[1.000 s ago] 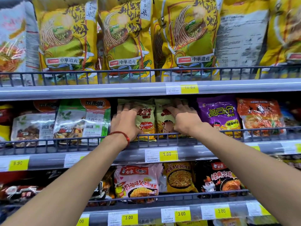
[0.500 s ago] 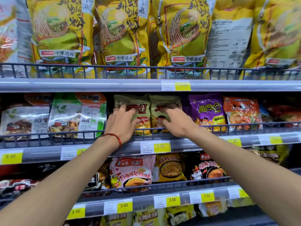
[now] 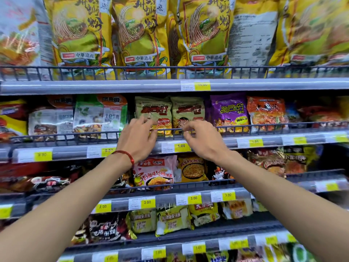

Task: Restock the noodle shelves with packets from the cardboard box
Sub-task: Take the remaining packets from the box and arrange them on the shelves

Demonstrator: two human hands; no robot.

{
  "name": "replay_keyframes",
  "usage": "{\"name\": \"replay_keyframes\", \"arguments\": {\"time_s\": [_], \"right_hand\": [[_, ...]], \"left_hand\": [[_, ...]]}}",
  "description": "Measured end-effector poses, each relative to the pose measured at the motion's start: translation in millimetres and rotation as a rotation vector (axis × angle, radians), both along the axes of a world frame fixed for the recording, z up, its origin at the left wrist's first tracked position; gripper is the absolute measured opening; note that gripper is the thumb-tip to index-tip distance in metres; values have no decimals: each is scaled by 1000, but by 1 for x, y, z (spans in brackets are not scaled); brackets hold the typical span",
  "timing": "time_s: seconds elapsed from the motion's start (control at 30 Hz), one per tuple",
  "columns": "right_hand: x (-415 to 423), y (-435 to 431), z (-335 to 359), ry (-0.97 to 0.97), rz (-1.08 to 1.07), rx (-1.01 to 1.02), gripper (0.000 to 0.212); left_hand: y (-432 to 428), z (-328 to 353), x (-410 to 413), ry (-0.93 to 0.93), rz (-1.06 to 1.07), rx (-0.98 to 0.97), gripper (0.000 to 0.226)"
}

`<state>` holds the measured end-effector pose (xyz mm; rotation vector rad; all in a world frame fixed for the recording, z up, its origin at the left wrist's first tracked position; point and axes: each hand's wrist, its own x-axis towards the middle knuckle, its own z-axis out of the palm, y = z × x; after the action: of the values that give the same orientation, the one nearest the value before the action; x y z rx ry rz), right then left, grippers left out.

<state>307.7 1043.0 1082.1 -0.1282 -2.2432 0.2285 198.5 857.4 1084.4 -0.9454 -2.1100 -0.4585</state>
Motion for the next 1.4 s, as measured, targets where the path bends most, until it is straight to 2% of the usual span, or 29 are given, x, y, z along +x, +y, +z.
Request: {"name": "replay_keyframes", "arguments": {"time_s": [0.2,0.33,0.53,0.77,1.07,1.4], "right_hand": [[38,-37,-48,-63,38,168,24],[55,-76,-96,-119,130,252,25],[69,-153,-173,-280,274,227,30],[83,-270,-253,-371,334,176,32],[89,-418,-353,-560,201,29,32],[38,-516,-453,-800,55,-89,29]], "left_hand": [[-37,-43,61,-35,43,-50,25],[-76,-94,92,-83,156,-222,27],[-160,-167,124,-232,297,-389,29],[-280,-249,149,-332,378,-453,28],[-421,-345,140,-521,308,-463,28],[-500,-440,68,-611,237,-536,24]]}}
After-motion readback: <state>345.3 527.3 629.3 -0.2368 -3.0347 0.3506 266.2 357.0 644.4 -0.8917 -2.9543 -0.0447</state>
